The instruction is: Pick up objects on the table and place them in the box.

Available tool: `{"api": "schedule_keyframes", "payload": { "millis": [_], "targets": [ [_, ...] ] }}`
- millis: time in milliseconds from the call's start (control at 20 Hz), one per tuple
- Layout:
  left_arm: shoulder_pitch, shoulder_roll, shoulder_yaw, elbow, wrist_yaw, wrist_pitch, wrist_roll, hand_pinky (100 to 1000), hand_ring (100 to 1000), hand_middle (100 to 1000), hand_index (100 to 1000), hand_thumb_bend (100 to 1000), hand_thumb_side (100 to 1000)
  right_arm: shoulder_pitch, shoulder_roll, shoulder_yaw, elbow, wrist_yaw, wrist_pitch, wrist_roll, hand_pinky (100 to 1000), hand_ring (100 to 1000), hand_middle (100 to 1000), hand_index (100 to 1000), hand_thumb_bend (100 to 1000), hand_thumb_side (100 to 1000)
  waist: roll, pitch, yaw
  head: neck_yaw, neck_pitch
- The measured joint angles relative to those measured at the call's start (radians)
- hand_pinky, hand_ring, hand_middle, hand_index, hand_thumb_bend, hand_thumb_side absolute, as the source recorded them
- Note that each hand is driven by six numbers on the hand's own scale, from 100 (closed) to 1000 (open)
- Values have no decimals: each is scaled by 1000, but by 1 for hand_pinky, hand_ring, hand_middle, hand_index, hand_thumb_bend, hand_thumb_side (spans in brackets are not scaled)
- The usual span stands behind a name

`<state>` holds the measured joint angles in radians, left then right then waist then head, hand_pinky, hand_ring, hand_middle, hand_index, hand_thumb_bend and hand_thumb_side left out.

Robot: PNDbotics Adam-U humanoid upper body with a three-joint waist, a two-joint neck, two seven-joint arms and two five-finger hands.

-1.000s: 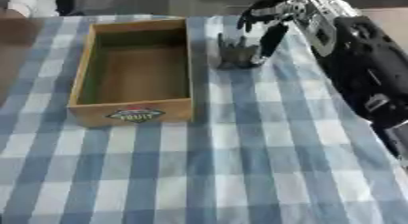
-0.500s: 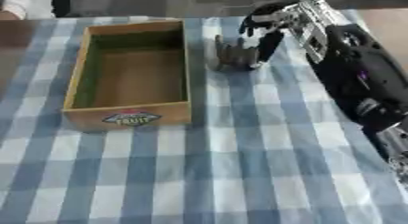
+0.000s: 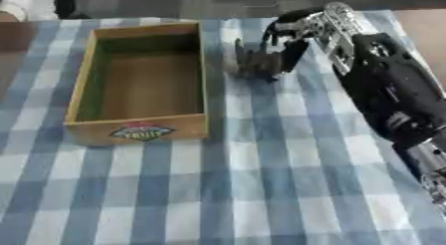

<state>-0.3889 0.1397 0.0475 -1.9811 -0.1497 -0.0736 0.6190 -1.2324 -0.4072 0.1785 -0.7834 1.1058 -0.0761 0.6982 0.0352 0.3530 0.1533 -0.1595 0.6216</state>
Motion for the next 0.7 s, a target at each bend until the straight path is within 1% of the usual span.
{"api": "schedule_keyframes", "payload": {
  "millis": [150,400,450,500,600,700],
  "targets": [
    [-1,0,0,0,0,1,-1,772,795,777,652,100,663,0,6,-5,6,1,5,-11,847,926,766,908,525,353,0,6,3,-2,-1],
    [-3,0,0,0,0,1,-4,772,794,777,652,100,663,-9,11,-6,16,2,14,-24,843,926,746,895,463,291,-2,9,7,-8,-8],
    [-3,0,0,0,0,1,-4,772,794,777,652,100,663,-10,13,-6,18,3,15,-25,840,926,739,886,442,249,-2,10,8,-9,-8],
    [-4,0,0,0,0,1,-4,772,794,777,652,100,662,-11,16,-6,18,3,16,-25,840,926,738,883,437,232,-3,10,8,-10,-8],
    [-4,0,0,0,0,1,-5,772,794,777,652,100,662,-14,18,-6,20,5,19,-23,841,926,732,871,423,157,-3,10,10,-10,-8],
    [-4,0,0,0,0,1,-5,772,794,777,651,100,662,-17,19,-6,24,10,23,-20,841,925,730,866,414,105,-4,10,10,-11,-8]
  ]
}}
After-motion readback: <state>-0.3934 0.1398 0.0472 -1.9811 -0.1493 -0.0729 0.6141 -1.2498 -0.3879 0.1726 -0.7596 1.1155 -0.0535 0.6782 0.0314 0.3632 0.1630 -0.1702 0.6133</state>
